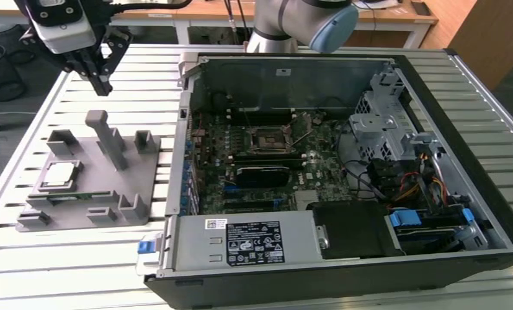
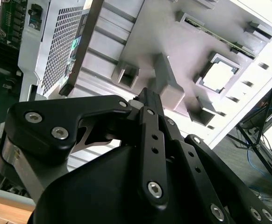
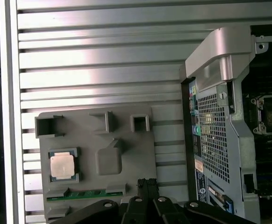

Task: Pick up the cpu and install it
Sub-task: 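Reach for the cpu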

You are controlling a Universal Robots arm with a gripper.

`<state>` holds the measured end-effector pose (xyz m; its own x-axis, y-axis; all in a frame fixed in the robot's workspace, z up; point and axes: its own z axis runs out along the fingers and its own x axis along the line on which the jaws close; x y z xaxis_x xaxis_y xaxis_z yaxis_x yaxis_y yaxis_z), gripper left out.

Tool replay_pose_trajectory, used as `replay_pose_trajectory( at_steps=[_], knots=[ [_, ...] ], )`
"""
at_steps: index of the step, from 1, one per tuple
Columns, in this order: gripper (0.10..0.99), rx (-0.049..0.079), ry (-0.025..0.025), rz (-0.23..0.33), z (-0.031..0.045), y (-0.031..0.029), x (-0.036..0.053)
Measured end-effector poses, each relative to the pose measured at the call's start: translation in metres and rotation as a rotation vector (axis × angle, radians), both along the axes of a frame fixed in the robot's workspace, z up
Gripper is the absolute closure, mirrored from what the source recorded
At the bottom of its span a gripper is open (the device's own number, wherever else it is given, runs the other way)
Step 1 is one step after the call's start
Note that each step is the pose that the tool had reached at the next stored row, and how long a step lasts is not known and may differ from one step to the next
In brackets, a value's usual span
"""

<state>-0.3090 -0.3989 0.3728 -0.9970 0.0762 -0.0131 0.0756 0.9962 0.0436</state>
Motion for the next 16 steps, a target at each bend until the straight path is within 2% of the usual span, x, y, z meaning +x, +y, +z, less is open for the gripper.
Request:
replay_pose_trajectory(
  at_steps=[7,16],
  knots=[
    [0.980,0.000,0.0007,0.000,-0.0007,0.0000,-0.0049],
    [0.980,0.000,0.0011,0.000,-0.0015,0.0000,-0.0178]
  ],
)
